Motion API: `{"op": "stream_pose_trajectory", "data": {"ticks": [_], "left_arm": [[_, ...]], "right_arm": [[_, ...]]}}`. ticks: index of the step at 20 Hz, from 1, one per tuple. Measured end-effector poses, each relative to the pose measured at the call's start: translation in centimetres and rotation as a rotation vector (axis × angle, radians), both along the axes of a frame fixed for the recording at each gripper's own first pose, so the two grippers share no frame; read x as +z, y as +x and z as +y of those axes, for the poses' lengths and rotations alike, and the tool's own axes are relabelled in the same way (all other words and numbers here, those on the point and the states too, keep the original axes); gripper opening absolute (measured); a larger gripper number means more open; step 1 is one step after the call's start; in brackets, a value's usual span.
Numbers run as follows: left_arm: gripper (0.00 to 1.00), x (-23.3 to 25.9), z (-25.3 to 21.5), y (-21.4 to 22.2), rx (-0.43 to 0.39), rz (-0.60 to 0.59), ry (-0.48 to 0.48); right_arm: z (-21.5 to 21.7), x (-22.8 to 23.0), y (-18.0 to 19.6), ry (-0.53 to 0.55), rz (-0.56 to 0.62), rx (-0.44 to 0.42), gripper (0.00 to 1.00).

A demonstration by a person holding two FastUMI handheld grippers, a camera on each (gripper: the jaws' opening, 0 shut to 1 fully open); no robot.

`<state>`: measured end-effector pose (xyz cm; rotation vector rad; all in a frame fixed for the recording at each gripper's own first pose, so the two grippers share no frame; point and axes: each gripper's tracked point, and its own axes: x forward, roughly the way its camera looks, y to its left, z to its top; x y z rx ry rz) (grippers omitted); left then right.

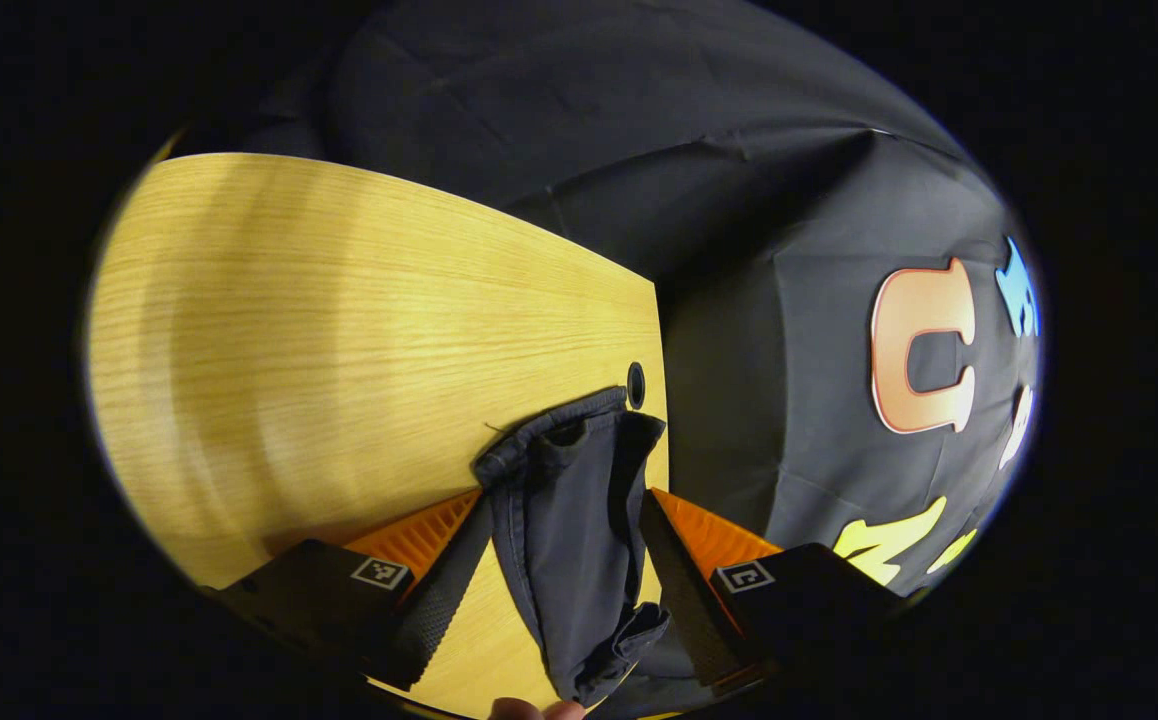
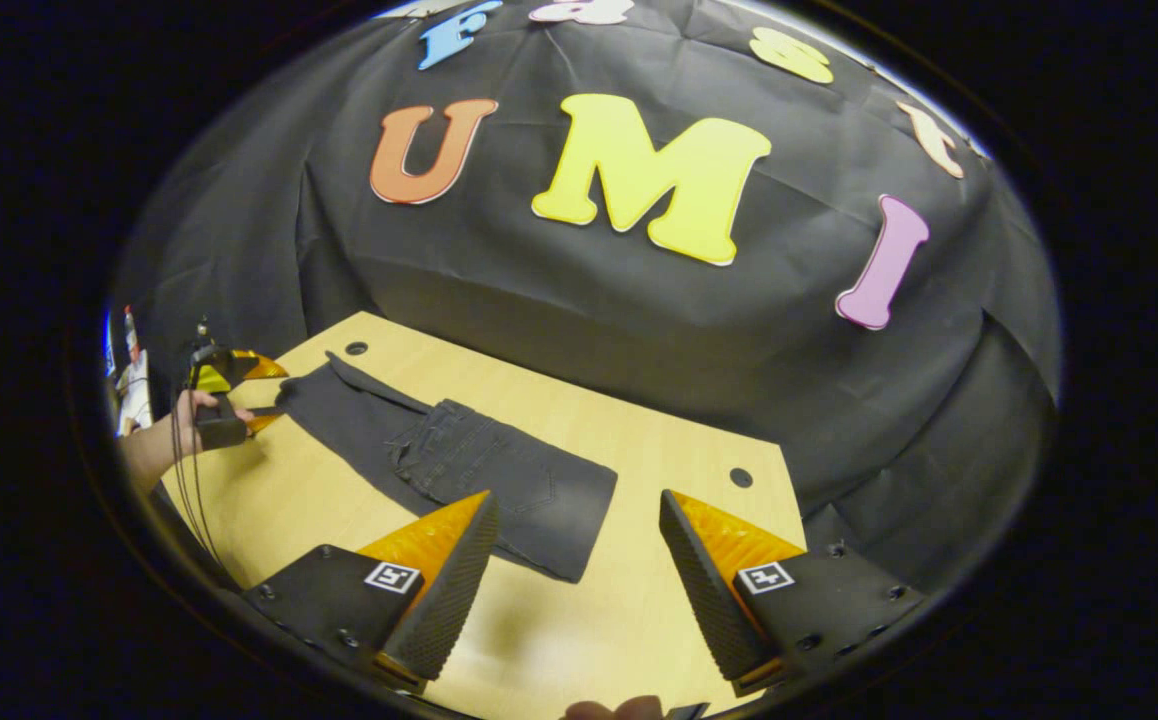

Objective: Grasp the waist and the cuffs of the jeans and fold them to make the two legs overlap; first hold the waist and fold one-third of the jeans toward the cuffs, then hold the cuffs and fold the remaining one-third in the same direction to finish folding.

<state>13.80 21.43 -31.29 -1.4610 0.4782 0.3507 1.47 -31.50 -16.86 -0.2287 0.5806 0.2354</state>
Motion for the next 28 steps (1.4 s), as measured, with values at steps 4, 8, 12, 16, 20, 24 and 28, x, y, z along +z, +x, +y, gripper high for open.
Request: {"op": "stream_pose_trajectory", "data": {"ticks": [4,8,12,16,20,24,28], "left_arm": [[0.96,0.0,0.0,1.4,0.009,-0.016,-0.004],[0.86,-1.7,-0.1,2.4,0.002,0.026,0.028],[0.62,-2.4,-0.2,2.7,-0.022,0.056,0.055],[0.20,-2.2,-0.4,2.7,-0.048,0.072,0.078],[0.13,1.7,-1.1,3.3,-0.117,0.013,0.196],[0.12,6.8,-3.5,3.9,-0.241,-0.075,0.397],[0.12,12.6,-7.6,4.8,-0.361,-0.185,0.569]], "right_arm": [[0.1,0.8,-0.3,-0.030,-0.054,0.014,0.99],[-0.3,1.1,-0.8,0.001,-0.053,-0.017,0.99],[-2.2,1.4,-1.5,0.037,-0.051,-0.094,0.99],[-4.0,0.9,-2.7,0.091,-0.024,-0.170,0.99],[-5.8,1.0,-3.9,0.141,-0.019,-0.234,0.99],[-6.7,1.7,-4.5,0.157,-0.044,-0.248,0.99],[-7.2,2.1,-6.3,0.156,-0.075,-0.237,0.99]]}}
